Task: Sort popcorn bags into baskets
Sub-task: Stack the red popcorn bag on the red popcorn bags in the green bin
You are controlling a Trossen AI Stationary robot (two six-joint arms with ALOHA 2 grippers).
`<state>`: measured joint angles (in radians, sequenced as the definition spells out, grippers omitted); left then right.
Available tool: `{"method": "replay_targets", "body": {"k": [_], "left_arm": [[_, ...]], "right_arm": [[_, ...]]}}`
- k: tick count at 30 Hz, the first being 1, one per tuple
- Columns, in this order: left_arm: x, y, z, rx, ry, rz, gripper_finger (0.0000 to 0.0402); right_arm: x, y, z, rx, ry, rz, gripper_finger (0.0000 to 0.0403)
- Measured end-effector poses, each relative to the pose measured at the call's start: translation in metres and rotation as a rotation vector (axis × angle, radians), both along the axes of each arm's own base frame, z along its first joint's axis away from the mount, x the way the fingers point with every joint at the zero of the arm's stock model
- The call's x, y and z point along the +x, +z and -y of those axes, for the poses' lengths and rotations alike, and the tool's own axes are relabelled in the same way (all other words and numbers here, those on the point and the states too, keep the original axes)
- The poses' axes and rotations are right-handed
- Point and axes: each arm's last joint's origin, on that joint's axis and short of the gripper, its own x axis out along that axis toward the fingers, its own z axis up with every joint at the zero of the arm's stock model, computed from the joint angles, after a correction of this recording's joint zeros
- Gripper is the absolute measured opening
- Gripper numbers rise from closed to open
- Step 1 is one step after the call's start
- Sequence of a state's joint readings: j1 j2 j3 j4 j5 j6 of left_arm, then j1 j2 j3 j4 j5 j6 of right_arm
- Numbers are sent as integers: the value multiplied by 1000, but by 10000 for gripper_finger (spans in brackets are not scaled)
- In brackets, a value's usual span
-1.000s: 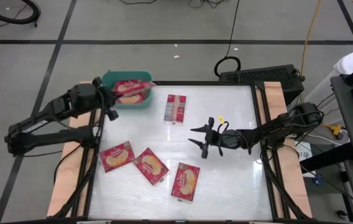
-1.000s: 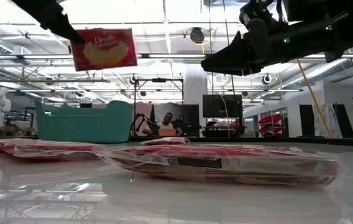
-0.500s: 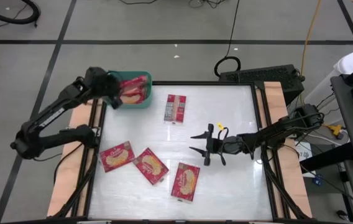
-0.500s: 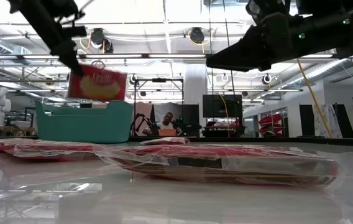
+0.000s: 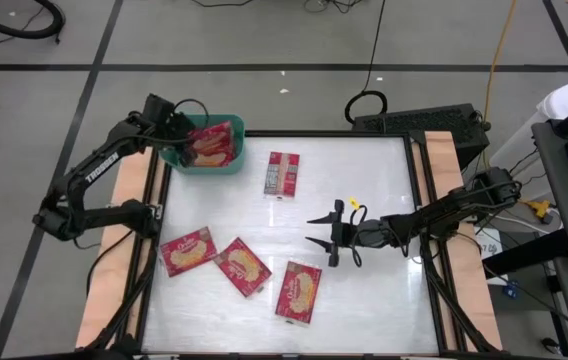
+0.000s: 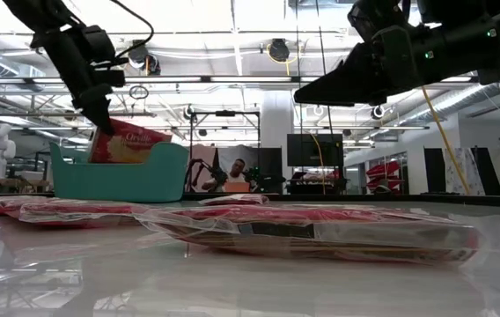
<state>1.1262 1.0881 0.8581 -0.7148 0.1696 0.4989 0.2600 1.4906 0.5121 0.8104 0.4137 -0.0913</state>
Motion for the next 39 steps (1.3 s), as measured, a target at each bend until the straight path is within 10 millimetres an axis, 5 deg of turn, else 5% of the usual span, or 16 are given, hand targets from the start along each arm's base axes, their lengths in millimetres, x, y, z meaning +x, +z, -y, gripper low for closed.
{"method": "replay_targets", "body": {"k": [14, 27, 39], "left_arm": [[-8, -7, -12, -65, 128, 38, 42], [7, -18, -30, 15, 280, -39, 171], [13, -9, -41, 202, 319, -43, 177]], "right_arm": [[0, 0, 0, 1, 0, 1, 200], [0, 0, 0, 3, 10, 0, 200], [0, 0, -1, 15, 27, 2, 200]]}}
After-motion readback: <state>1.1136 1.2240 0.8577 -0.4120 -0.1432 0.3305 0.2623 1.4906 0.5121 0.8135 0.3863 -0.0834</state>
